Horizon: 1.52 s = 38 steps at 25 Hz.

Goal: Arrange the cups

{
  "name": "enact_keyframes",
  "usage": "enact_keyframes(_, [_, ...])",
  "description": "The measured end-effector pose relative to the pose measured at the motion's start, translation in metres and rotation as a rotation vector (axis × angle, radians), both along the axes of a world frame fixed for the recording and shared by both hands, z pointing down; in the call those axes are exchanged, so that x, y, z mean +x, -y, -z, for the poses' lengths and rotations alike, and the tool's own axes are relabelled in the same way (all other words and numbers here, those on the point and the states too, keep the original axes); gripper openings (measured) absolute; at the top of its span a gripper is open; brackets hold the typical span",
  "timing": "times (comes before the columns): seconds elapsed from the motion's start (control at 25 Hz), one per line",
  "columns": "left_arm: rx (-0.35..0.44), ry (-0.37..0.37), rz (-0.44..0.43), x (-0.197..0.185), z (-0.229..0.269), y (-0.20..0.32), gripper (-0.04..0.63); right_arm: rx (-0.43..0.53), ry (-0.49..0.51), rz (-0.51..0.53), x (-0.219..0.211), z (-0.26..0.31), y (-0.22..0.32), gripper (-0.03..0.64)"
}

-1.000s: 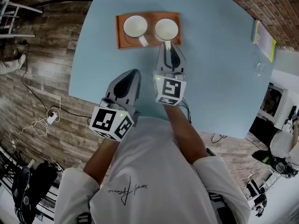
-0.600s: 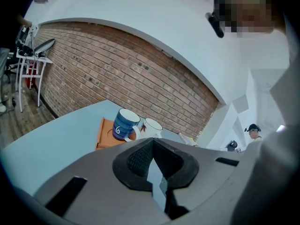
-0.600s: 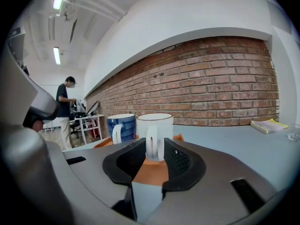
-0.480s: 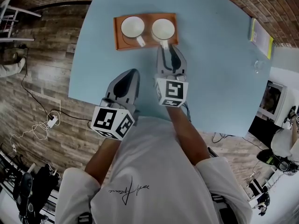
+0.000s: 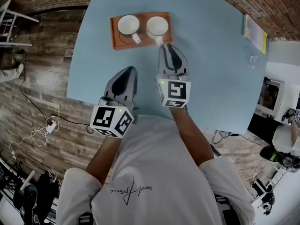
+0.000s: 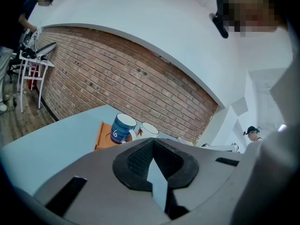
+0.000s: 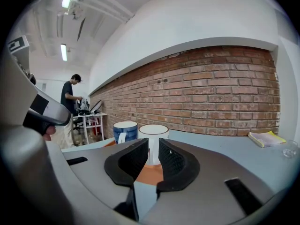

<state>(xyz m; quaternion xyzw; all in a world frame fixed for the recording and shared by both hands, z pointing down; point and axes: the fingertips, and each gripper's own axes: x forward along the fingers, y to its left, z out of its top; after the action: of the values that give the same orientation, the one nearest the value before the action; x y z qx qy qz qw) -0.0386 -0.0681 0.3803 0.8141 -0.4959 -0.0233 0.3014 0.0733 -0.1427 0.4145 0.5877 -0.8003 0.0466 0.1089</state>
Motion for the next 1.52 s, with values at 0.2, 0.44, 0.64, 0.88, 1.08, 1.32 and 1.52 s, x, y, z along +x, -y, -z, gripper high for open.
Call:
enact_keyframes(0.2, [0.022,-0.006,0.009,0.003,0.007,-0.006,0.009,0.014,0.011,0.034,-0.003,0.013,-0.008,0.047])
enact_keyframes(0.44, [0.061,-0.010,0.026,0.003,0.019,-0.010,0.009,0.038,0.041,0.097,-0.016,0.037,-0.018,0.032])
enact_keyframes(0.64, [0.084,-0.009,0.041,0.003,0.028,-0.017,0.009,0.057,0.051,0.127,-0.021,0.059,-0.034,0.026])
enact_keyframes(0.88, [0.105,0.024,0.080,0.005,0.035,-0.023,0.009,0.094,0.085,0.139,-0.019,0.086,-0.057,0.023])
enact_keyframes(1.08, [0.145,0.068,0.102,0.010,0.046,-0.021,0.009,0.111,0.133,0.132,-0.011,0.094,-0.072,0.023])
enact_keyframes(1.32, [0.164,0.165,0.175,0.011,0.040,-0.004,0.009,0.125,0.153,0.115,0.005,0.096,-0.075,0.021])
enact_keyframes(1.52, [0.123,0.209,0.211,0.016,0.017,0.014,0.009,0.107,0.156,0.072,0.022,0.091,-0.073,0.021])
